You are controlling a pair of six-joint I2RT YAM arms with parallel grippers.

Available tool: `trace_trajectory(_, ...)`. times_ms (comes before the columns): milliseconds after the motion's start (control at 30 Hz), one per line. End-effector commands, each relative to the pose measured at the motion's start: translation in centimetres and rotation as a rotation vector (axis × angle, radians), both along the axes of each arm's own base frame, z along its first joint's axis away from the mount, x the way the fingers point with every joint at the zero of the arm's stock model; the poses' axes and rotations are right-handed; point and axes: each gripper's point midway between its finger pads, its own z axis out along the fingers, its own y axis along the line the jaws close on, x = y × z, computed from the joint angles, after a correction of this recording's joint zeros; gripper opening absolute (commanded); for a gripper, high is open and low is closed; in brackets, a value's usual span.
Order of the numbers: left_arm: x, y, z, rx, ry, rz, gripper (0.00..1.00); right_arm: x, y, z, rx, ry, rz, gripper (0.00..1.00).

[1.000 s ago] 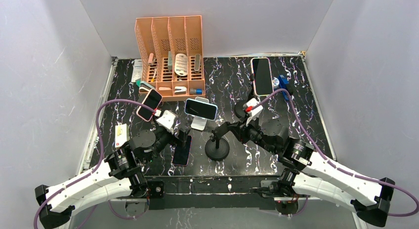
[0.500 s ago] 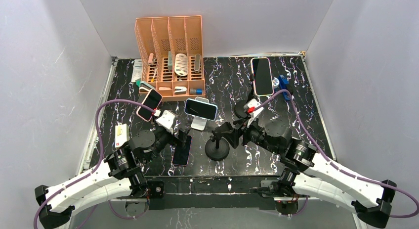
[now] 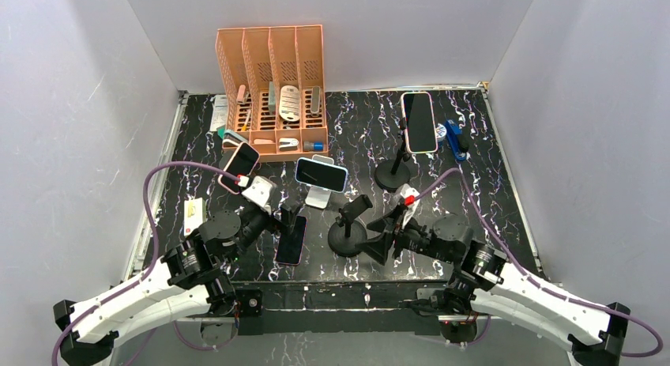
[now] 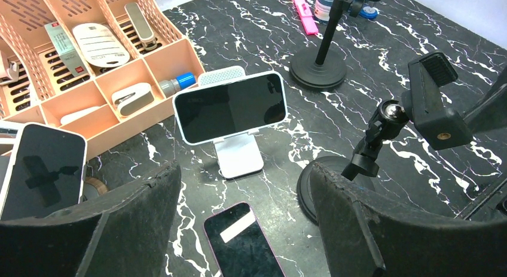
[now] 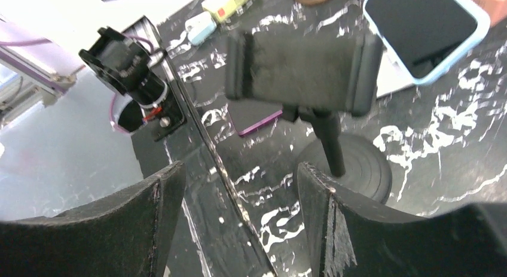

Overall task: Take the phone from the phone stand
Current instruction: Pick up the phone stand at the center of the board.

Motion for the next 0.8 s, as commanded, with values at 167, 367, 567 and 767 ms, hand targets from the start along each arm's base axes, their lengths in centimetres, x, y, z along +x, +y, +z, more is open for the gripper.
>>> trace_trajectory(167,0.2,0.2,1.1,-0.022,-0.013,0.018,0.77,1.1,1.1,-2.6,0.08,-0.03,-0.028,0.73)
trace_trajectory(367,0.3,0.1,0.9,-0.009,-0.009,0.017,0.77,2.9,1.5,-3.3,0.152,-0.167,-0.085,0.72)
trace_trajectory(567,0.3,0.0,0.8,0.001,-0.011,0.017,0.77,4.6,2.0,-3.7,0.157,-0.245,-0.143,0.71)
trace_trajectory(767,0.4,-0.1,0.6,0.015,-0.009,0.015,0.77,6.2,1.8,-4.5,0.148,-0.276,-0.218,0.72)
